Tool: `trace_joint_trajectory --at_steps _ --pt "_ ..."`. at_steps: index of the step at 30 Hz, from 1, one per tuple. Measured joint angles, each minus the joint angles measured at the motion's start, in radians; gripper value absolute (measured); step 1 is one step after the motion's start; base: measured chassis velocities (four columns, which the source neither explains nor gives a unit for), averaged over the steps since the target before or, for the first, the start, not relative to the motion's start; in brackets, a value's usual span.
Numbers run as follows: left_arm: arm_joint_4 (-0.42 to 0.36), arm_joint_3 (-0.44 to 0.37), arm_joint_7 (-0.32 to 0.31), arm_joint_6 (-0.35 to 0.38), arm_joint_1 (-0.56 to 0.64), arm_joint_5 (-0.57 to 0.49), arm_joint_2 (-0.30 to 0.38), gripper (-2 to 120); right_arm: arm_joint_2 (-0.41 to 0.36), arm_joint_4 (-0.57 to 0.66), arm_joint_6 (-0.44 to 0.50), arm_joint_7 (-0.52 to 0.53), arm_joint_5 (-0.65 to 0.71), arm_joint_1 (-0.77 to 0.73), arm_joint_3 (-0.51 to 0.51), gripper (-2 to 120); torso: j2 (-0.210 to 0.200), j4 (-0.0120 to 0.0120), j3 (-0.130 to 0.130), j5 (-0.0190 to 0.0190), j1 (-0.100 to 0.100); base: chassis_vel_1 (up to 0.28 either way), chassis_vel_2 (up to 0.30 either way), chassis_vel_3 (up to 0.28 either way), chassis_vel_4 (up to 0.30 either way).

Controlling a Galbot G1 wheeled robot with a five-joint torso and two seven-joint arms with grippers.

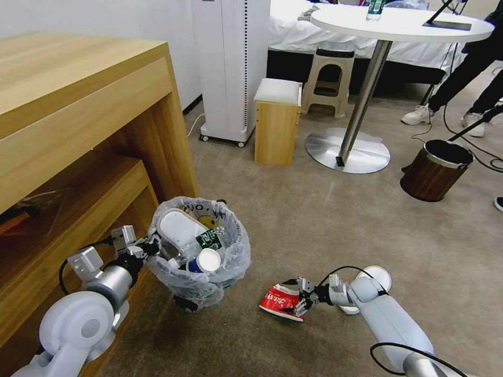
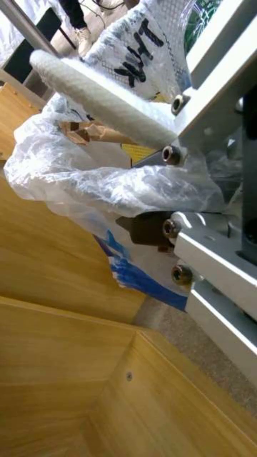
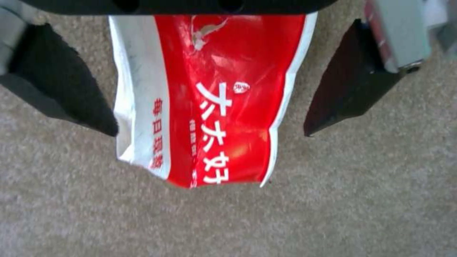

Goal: Pick up the trash bin and place the garbage on the floor into it.

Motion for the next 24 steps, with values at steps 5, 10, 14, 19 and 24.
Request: trace_joint_trajectory --at_steps 5,10,14,19,24 --pt "-0.001 -0.004 0.000 -0.001 -0.003 -0.006 0.004 3 -0.010 -0.016 0.001 -0.006 0.001 0.007 0.005 78 0.000 -0.0001 0.000 -0.0001 0.000 0.000 0.000 0.000 0.000" --pt "0.006 0.005 0.000 -0.001 -0.008 -0.006 0.000 3 -0.027 -0.015 0.001 -0.036 0.002 -0.008 0.013 62 0.000 -0.0001 0.000 0.0000 0.000 0.000 0.000 0.000 0.000" --pt "0.009 0.008 -0.001 -0.001 -0.012 -0.005 0.000 3 -0.035 -0.011 0.003 -0.038 0.004 -0.017 0.018 61 0.000 -0.0002 0.000 0.0000 0.000 0.000 0.000 0.000 0.000" --pt "0.010 0.008 -0.001 -0.001 -0.013 -0.005 -0.001 3 -0.038 -0.012 0.005 -0.038 0.004 -0.019 0.019 50 0.000 0.0000 0.000 0.0000 0.000 0.000 0.000 0.000 0.000" --pt "0.010 0.007 -0.001 -0.001 -0.012 -0.006 -0.001 3 -0.039 -0.026 0.007 -0.038 -0.001 -0.016 0.020 30 0.000 -0.0001 0.000 0.0000 0.000 0.000 0.000 0.000 0.000"
